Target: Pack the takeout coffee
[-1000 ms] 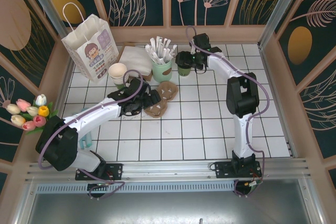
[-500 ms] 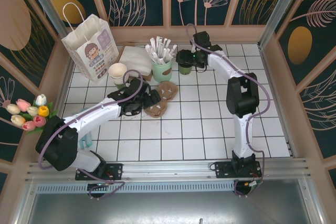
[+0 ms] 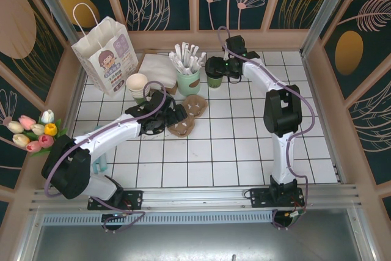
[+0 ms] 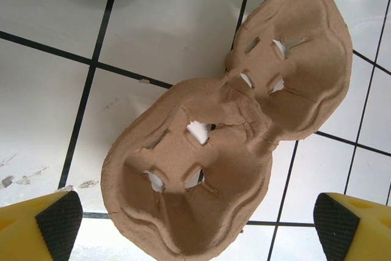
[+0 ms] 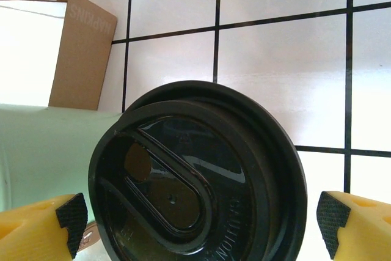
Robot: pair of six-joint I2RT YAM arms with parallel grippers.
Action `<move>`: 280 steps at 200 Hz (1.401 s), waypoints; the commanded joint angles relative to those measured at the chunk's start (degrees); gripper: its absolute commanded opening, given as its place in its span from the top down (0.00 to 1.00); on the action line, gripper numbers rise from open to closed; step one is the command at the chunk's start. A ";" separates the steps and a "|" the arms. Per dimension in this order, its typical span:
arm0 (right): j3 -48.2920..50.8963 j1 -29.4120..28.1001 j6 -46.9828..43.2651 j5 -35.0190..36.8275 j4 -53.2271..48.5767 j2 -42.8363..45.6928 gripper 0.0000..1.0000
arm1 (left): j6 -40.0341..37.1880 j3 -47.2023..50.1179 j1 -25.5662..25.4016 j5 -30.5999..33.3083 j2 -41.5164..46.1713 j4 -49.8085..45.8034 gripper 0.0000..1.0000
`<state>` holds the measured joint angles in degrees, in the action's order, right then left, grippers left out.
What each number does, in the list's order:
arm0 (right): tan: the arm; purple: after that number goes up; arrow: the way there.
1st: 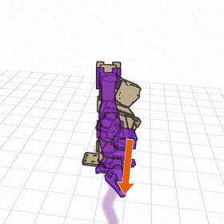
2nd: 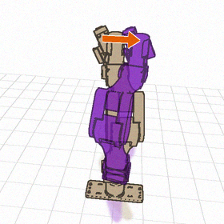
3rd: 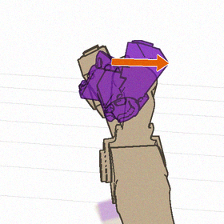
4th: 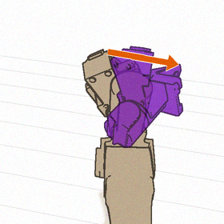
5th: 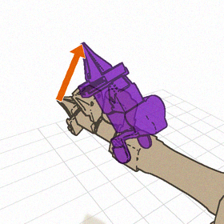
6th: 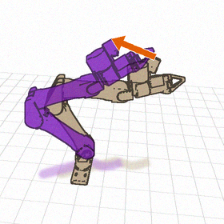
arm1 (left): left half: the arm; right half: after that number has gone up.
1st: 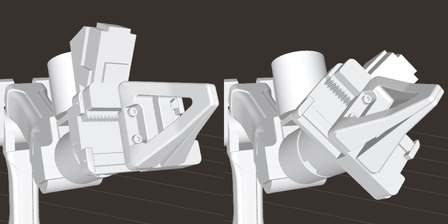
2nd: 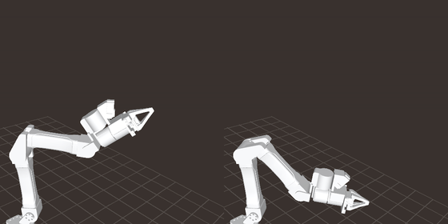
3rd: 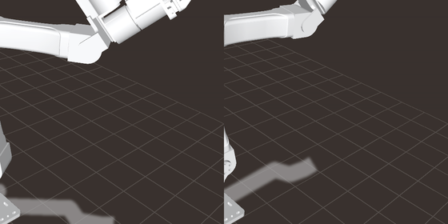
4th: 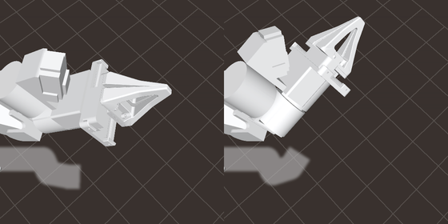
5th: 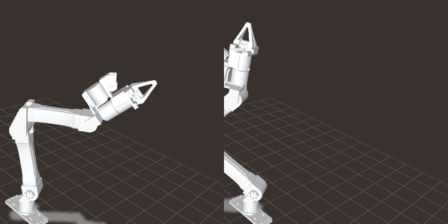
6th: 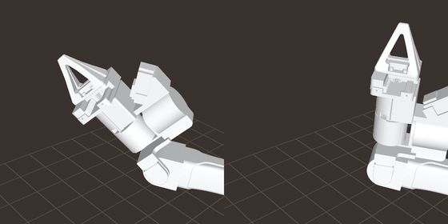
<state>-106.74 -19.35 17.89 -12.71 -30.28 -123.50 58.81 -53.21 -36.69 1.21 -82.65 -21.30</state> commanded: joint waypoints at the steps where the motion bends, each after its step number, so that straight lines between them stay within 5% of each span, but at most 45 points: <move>1: -0.73 0.37 -0.83 1.54 -1.44 3.02 0.01 | -0.70 -2.16 0.39 2.33 1.13 -1.96 0.01; 40: 7.21 0.21 -0.41 4.77 2.51 14.30 0.01 | -6.43 -11.46 3.48 9.70 7.07 -10.33 0.01; 77: 26.26 -1.48 -1.78 11.83 17.27 30.46 0.01 | -9.55 -26.32 8.27 18.00 8.19 -20.81 0.01; 139: 48.93 -7.90 -9.76 8.80 36.22 48.83 0.01 | -12.58 -42.29 21.20 24.94 3.30 -23.69 0.01; 160: 53.15 -11.09 -12.48 10.74 40.08 51.68 0.01 | -12.87 -42.96 28.35 21.58 3.17 -20.48 0.02; 218: 59.70 -11.67 -10.07 11.74 45.38 55.72 0.01 | -13.97 -45.76 47.15 -1.04 -8.28 -16.70 0.02; 280: 62.55 -12.81 -12.14 10.95 42.78 58.99 0.01 | -18.60 -62.58 51.52 -4.26 -26.58 -24.22 0.14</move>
<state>-46.11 -31.73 7.70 -0.84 11.20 -66.76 44.10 -107.63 14.59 1.34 -104.99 -41.21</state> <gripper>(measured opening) 0.988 0.890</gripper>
